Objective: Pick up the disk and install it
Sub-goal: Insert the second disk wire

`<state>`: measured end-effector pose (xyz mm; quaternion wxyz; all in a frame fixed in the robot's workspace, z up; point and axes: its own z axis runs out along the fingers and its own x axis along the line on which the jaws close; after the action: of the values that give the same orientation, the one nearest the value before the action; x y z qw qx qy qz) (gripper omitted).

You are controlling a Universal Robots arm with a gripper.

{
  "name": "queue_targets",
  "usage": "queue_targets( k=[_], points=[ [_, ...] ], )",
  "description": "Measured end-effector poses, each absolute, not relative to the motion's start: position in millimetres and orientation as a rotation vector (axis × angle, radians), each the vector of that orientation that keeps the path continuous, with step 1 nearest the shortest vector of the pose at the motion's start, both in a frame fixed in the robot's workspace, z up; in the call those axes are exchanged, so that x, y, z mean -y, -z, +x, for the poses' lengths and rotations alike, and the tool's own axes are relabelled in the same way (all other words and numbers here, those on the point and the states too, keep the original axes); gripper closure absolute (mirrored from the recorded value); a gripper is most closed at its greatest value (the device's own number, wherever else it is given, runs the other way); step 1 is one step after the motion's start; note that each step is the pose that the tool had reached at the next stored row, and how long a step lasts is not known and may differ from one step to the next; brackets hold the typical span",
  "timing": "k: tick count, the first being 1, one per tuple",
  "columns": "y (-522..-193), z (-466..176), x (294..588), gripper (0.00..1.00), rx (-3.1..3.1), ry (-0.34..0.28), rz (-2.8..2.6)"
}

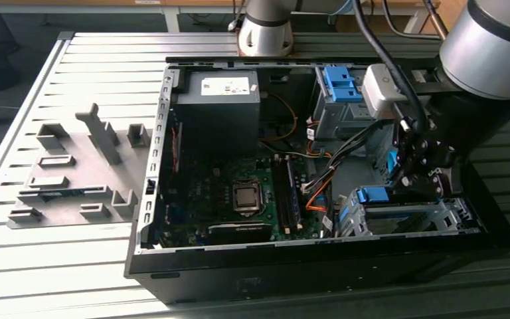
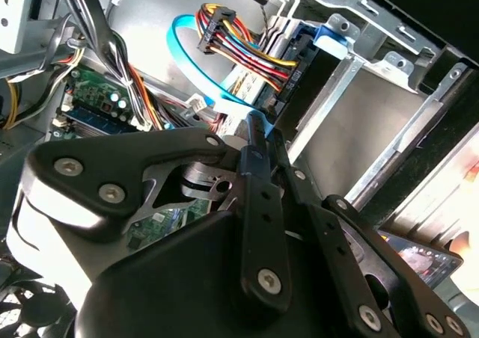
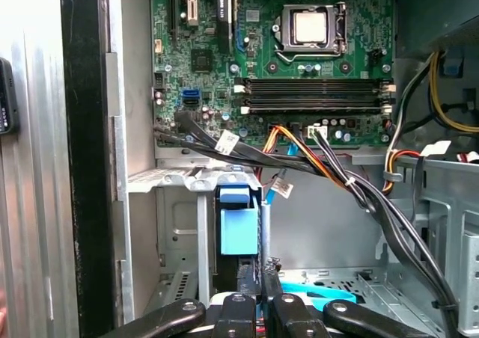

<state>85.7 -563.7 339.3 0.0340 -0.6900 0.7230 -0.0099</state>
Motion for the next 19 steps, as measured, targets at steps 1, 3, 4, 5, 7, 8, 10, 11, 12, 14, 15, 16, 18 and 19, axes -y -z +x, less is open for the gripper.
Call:
queue_targets(
  k=[1, 3, 4, 5, 7, 8, 10, 11, 12, 14, 15, 16, 18, 19],
  points=[
    [-338.8, 85.9, 564.1, 0.84, -2.223, 0.031, -2.122],
    [-338.2, 86.5, 564.3, 0.84, -2.223, 0.031, -2.122],
    [-338.0, 86.7, 564.4, 0.84, -2.223, 0.031, -2.122],
    [-337.9, 86.7, 564.4, 0.84, -2.224, 0.031, -2.122],
    [-337.4, 87.2, 564.5, 0.84, -2.223, 0.031, -2.122],
    [-337.0, 87.7, 564.7, 0.84, -2.223, 0.030, -2.122],
    [-336.5, 88.6, 564.7, 0.84, -2.224, 0.031, -2.122],
    [-336.2, 88.6, 564.7, 0.84, -2.224, 0.031, -2.122],
    [-335.9, 88.7, 564.7, 0.84, -2.224, 0.031, -2.122],
    [-335.0, 88.8, 564.8, 0.84, -2.224, 0.031, -2.121],
    [-334.6, 88.9, 564.8, 0.84, -2.225, 0.031, -2.120],
    [-334.1, 89.0, 564.8, 0.84, -2.226, 0.031, -2.119],
    [-333.7, 89.1, 564.8, 0.84, -2.228, 0.031, -2.117],
    [-333.5, 89.1, 564.8, 0.84, -2.228, 0.031, -2.117]
  ],
)
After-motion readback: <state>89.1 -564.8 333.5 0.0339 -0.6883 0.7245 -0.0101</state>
